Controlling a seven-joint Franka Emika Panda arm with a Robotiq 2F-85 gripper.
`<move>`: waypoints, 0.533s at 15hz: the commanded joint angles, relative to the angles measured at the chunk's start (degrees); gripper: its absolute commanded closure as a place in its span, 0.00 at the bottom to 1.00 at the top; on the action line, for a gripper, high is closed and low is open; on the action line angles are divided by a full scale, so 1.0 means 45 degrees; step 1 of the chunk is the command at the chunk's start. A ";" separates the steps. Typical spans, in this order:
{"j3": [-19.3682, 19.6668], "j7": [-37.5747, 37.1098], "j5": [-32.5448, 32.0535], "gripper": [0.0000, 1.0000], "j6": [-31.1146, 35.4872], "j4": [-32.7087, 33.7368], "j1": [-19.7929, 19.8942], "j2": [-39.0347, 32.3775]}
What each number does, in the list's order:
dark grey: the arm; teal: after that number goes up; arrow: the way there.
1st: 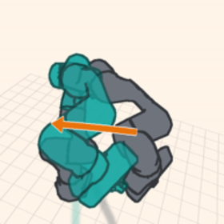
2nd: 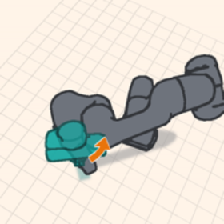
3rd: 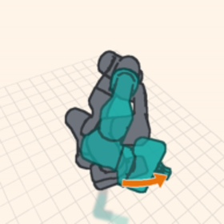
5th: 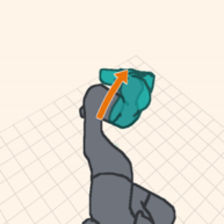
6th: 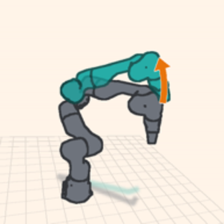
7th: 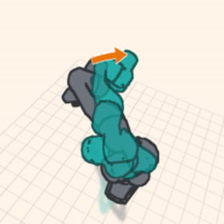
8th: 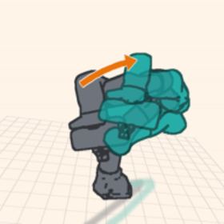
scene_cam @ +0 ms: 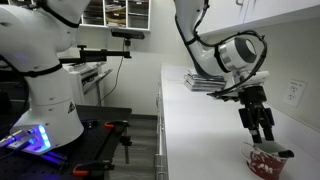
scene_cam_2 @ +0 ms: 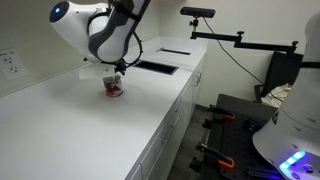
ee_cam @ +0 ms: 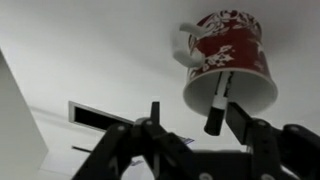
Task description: Take the marker out of the red mug
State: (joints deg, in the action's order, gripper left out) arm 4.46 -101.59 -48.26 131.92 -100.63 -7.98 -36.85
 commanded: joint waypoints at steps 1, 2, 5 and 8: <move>0.0287 0.0620 0.0768 0.27 -0.0502 0.1257 -0.0297 -0.0864; 0.0354 0.0723 0.0914 0.29 -0.0507 0.1521 -0.0321 -0.1071; 0.0639 0.0787 0.1315 0.38 -0.0721 0.2275 -0.0429 -0.1640; 0.0885 0.1056 0.1650 0.51 -0.0633 0.2879 -0.0463 -0.2113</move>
State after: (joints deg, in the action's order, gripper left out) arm 6.89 -99.75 -43.51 131.20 -91.39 -8.77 -44.09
